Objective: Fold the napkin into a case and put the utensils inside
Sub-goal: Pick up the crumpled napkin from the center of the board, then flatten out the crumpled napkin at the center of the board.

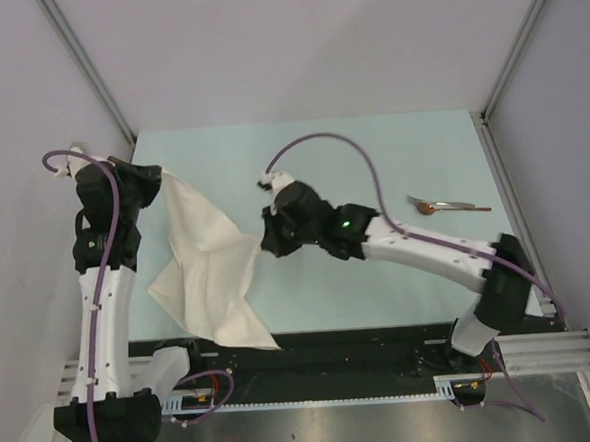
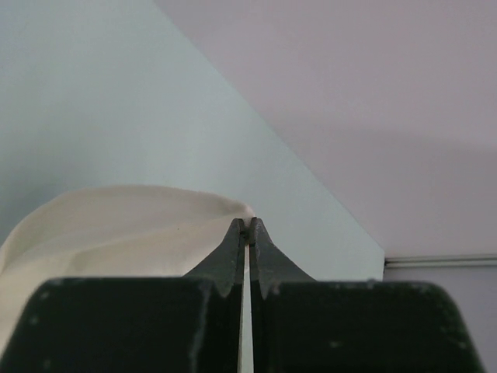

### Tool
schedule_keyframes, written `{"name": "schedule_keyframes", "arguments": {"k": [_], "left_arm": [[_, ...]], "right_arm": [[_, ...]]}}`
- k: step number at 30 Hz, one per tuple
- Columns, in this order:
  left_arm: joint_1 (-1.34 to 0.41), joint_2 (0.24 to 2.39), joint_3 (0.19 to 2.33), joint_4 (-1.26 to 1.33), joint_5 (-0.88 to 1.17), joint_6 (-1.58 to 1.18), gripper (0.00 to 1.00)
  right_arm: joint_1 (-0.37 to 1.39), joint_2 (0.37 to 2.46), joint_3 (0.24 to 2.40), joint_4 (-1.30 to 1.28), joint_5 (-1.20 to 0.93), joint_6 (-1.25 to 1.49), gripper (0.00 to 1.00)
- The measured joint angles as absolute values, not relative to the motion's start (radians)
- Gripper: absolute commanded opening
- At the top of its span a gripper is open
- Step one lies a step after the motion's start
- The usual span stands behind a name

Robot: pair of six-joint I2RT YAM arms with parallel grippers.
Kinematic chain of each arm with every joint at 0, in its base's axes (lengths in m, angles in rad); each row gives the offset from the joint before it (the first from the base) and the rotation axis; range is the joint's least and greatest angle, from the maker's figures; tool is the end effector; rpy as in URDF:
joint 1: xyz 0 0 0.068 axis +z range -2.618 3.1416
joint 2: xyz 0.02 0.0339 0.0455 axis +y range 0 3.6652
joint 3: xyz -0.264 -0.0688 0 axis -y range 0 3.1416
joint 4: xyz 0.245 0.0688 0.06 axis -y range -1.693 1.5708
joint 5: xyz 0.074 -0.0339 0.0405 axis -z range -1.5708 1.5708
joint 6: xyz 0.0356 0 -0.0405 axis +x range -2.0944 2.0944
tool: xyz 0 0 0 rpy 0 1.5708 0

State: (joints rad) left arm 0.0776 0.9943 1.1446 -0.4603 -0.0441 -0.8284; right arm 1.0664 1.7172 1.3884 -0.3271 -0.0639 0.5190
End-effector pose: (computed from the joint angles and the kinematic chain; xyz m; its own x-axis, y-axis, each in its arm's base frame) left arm 0.2129 0.0181 0.3974 -0.1177 -0.7475 -0.6537 -0.3048 0.6537 -0.6926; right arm 0.1897 0.3483 0.2856 -0.7014 -0.2464 -0.6688 -0.6337 0.6451 0.4269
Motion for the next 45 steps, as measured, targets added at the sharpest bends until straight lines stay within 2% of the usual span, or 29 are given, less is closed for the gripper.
{"name": "schedule_keyframes", "arguments": {"k": [6,11,15,22,27,29,31,35,38,41,45], "left_arm": [[0.094,0.953,1.270,-0.455,0.036,-0.838,0.00],[0.094,0.927,1.459,-0.549,0.083,-0.847,0.00],[0.094,0.881,1.627,-0.643,0.061,-0.833,0.00],[0.095,0.801,1.836,-0.758,-0.025,-0.796,0.00],[0.095,0.798,1.834,-0.765,-0.070,-0.772,0.00],[0.095,0.802,1.773,-0.746,-0.074,-0.767,0.00],[0.095,0.816,1.685,-0.717,-0.069,-0.766,0.00],[0.095,0.890,1.477,-0.596,-0.044,-0.766,0.00],[0.093,0.971,1.335,-0.498,-0.004,-0.768,0.00],[0.089,1.077,1.219,-0.378,0.036,-0.780,0.00],[0.084,1.266,1.151,-0.224,0.062,-0.787,0.00]], "right_arm": [[1.041,1.335,1.529,-0.585,0.257,0.351,0.00],[1.089,1.140,1.595,-0.679,0.391,0.244,0.00],[1.229,1.058,1.621,-0.683,0.430,0.151,0.00],[1.578,0.969,1.650,-0.663,0.520,-0.005,0.00],[1.619,0.934,1.623,-0.592,0.685,-0.090,0.00],[1.543,0.924,1.602,-0.570,0.720,-0.112,0.00],[1.370,0.927,1.587,-0.563,0.686,-0.105,0.00],[0.878,0.972,1.537,-0.542,0.408,-0.037,0.00],[0.575,1.031,1.438,-0.482,0.171,0.024,0.00],[0.390,1.150,1.359,-0.399,-0.013,0.080,0.00],[0.307,1.373,1.282,-0.288,-0.117,0.099,0.00]]}}
